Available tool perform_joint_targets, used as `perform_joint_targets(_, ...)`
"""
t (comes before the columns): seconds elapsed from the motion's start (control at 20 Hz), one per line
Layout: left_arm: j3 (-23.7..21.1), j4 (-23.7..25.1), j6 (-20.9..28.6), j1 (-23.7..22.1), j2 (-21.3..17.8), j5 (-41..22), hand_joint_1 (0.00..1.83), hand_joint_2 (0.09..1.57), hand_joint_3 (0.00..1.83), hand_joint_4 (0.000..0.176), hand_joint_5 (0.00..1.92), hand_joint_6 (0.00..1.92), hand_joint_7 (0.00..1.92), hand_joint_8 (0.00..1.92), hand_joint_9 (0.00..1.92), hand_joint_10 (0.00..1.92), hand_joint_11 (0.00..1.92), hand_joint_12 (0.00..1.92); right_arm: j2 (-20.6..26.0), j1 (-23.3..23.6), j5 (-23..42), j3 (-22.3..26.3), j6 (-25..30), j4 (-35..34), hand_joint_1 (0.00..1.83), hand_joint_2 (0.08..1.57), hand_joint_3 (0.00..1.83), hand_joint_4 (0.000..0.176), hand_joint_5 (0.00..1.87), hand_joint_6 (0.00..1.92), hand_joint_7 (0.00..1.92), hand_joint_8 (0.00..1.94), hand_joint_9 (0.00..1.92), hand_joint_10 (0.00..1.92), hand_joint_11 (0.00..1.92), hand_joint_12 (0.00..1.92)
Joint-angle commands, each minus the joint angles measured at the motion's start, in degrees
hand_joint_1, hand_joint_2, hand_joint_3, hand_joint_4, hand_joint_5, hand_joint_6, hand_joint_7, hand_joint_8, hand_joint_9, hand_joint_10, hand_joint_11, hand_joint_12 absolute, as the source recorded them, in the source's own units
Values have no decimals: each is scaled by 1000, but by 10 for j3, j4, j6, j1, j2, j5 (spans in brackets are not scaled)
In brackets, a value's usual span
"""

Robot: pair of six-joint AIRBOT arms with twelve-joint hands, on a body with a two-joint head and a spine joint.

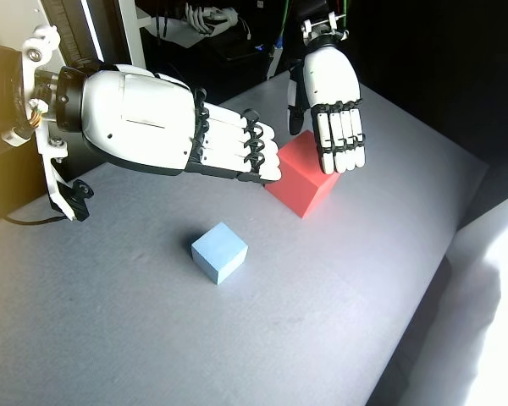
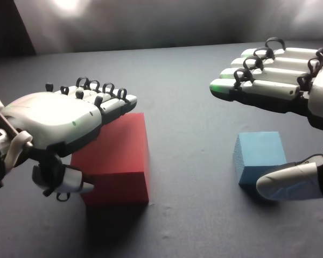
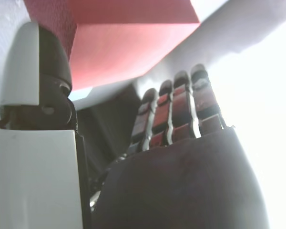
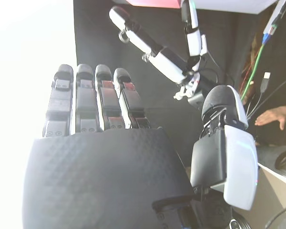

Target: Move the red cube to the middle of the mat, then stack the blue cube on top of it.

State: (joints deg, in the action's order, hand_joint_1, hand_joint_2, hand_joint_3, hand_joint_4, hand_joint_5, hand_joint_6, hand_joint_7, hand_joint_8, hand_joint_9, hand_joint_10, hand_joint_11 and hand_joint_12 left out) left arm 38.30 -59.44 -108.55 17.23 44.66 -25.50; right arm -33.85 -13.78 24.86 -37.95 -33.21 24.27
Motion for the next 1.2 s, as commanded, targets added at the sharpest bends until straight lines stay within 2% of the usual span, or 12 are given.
perform_joint_targets(0.0, 4, 11, -11, -10, -1, -38, 1290, 1004, 8, 0, 0, 0, 0, 0, 0, 0, 0, 0, 4, 3, 69, 2, 1, -17, 0, 1054, 0, 0, 0, 0, 7, 2, 0, 0, 0, 0)
perform_joint_targets(0.35, 20, -97, -136, -31, 22, -23, 1281, 1004, 3, 0, 0, 0, 0, 0, 0, 0, 0, 0, 2, 1, 76, 4, 1, -28, 0, 1053, 0, 0, 0, 0, 2, 0, 0, 0, 0, 0)
perform_joint_targets(0.75, 44, -128, -185, -36, 43, 3, 1255, 989, 0, 0, 0, 0, 0, 0, 0, 0, 0, 0, 2, 1, 77, 4, 1, -28, 0, 1067, 4, 0, 30, 10, 70, 20, 58, 20, 53, 27)
perform_joint_targets(1.15, 90, -130, -193, -36, 66, 24, 1225, 973, 0, 0, 0, 0, 0, 0, 0, 0, 0, 0, 2, 1, 77, 4, 3, -28, 0, 1060, 1, 0, 1, 0, 41, 5, 34, 6, 27, 30)
